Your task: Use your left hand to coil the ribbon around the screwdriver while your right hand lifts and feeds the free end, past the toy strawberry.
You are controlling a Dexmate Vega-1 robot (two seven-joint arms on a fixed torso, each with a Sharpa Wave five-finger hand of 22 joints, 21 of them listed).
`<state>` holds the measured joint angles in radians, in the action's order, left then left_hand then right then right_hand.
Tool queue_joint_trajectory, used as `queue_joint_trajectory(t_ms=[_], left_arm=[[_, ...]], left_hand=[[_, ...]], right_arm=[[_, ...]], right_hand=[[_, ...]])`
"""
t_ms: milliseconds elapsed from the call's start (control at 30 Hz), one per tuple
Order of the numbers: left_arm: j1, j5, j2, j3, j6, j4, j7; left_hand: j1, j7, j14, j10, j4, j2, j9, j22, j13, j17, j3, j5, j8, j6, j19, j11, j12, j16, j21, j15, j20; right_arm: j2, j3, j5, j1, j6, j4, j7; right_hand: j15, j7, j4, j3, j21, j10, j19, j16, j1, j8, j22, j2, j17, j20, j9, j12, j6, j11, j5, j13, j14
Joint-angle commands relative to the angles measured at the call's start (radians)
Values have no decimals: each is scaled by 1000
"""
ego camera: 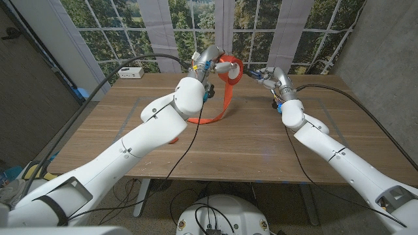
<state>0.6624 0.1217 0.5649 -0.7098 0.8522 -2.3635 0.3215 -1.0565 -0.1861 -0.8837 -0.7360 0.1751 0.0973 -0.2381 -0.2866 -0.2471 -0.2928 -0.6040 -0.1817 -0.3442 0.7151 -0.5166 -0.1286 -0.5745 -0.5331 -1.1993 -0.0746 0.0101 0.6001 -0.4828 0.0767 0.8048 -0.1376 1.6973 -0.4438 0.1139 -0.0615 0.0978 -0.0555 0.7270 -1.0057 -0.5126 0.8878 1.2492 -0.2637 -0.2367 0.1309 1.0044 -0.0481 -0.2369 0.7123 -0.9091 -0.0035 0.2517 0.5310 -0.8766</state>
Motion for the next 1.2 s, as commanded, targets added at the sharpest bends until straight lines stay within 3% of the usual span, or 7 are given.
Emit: queue_joint_trajectory(t_ms=[33, 300, 633, 1200], left_arm=[[8, -39, 4, -8, 23, 10, -3], [14, -101, 9, -18, 32, 40, -35], [13, -165, 26, -10, 119, 50, -34], [27, -271, 45, 69, 238, 63, 39]], left_hand=[[-82, 123, -196, -228, -8, 73, -19, 2, -197, -104, -36, -10, -6, 177, 7, 233, -46, 0, -10, 259, 2], [-81, 121, -201, -229, -8, 71, -21, 8, -203, -101, -37, -10, -5, 181, 9, 233, -48, 4, -20, 258, 2], [-84, 116, -199, -232, -6, 72, -24, 16, -207, -105, -37, -10, 0, 182, 14, 229, -46, 5, -33, 256, 3], [-88, 115, -198, -232, -6, 72, -28, 30, -211, -105, -36, -10, 7, 183, 22, 230, -41, 10, -53, 253, 4]], right_arm=[[-18, 28, -92, 6, 36, -12, 6], [-23, 29, -112, 2, 37, -21, -4], [-26, 44, -130, 11, 60, -30, -33], [-28, 64, -181, 23, 164, -74, -18]], right_hand=[[96, 60, 2, 7, 10, -8, -2, 11, -7, -1, -2, 31, 0, -8, -69, -1, -250, -2, 5, 5, -9], [96, 60, 3, 7, 17, -6, 2, 19, -5, 3, 1, 32, -6, -8, -71, -2, -248, -4, 4, 7, -5], [96, 61, 3, 7, 27, -8, 4, 28, -4, 6, 4, 34, -11, -7, -74, -4, -249, -2, 4, 6, 0], [96, 59, 1, 7, 40, -6, 11, 37, -5, 11, 8, 35, -12, -9, -76, -6, -250, -3, 3, 10, 9]])
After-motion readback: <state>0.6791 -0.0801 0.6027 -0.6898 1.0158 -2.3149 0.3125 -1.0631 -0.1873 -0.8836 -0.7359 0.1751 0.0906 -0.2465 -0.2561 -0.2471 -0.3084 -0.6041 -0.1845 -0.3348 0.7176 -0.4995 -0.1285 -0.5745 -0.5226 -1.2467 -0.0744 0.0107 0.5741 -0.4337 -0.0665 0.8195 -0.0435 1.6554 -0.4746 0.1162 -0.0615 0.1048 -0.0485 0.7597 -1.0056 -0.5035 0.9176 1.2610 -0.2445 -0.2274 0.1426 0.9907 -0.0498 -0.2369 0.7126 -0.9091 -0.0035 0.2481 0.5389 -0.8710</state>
